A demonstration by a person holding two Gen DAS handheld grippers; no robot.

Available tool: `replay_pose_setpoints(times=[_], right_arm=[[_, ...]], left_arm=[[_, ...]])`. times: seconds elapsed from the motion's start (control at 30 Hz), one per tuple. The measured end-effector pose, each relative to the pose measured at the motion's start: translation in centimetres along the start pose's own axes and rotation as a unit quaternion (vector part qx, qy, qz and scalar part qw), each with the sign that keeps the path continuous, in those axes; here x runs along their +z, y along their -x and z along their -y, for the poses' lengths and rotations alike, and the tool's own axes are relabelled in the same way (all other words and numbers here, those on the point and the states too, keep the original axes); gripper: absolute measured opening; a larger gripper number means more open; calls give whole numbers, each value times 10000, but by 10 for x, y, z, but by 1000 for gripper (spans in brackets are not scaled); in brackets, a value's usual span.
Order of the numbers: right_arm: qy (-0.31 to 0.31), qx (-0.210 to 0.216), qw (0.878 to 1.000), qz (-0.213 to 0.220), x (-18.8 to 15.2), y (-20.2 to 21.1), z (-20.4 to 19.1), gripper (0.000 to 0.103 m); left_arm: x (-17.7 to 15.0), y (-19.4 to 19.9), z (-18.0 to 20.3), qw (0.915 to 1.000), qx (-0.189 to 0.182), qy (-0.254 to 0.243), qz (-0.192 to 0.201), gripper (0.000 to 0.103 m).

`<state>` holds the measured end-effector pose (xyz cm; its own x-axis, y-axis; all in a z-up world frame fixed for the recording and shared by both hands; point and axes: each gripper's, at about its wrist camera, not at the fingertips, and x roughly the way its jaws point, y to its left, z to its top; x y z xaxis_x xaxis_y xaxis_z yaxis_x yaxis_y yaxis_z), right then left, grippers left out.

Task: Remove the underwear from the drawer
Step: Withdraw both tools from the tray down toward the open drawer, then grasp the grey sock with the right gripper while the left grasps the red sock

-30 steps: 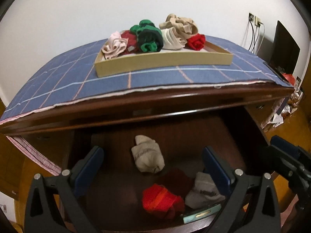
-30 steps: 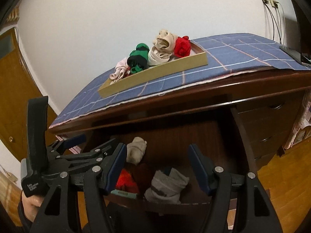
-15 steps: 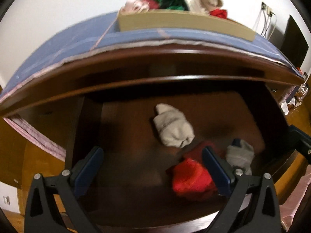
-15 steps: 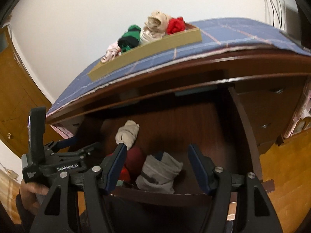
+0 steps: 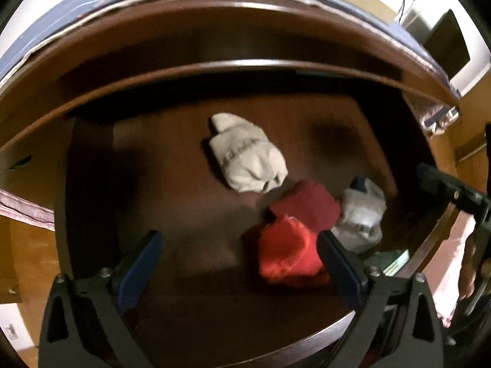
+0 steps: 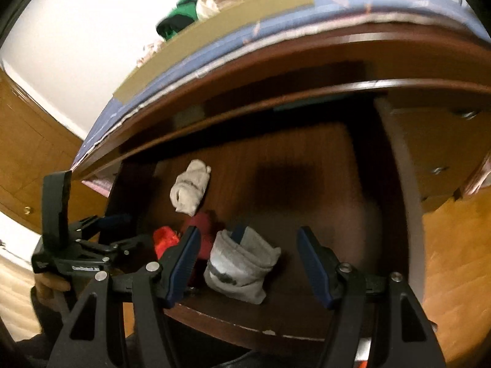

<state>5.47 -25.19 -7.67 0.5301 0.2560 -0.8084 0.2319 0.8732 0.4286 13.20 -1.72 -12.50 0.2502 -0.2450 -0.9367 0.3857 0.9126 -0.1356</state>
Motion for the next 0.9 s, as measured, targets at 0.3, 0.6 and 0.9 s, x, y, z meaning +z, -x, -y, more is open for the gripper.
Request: replay_pose_setpoints(times=[0.3, 0.6, 0.9], right_arm=[[-72, 22, 9934, -1140, 1, -55, -6, 67], [32, -300, 9834, -1787, 1, -90, -11, 67], [503, -165, 9800, -1921, -3, -100, -26, 36]], left_arm=[[12, -15, -2, 9989, -231, 303, -287, 100], [15, -26, -10, 9950, -528, 590, -614, 100], [16, -38, 6, 9927, -513, 187, -1079, 100]])
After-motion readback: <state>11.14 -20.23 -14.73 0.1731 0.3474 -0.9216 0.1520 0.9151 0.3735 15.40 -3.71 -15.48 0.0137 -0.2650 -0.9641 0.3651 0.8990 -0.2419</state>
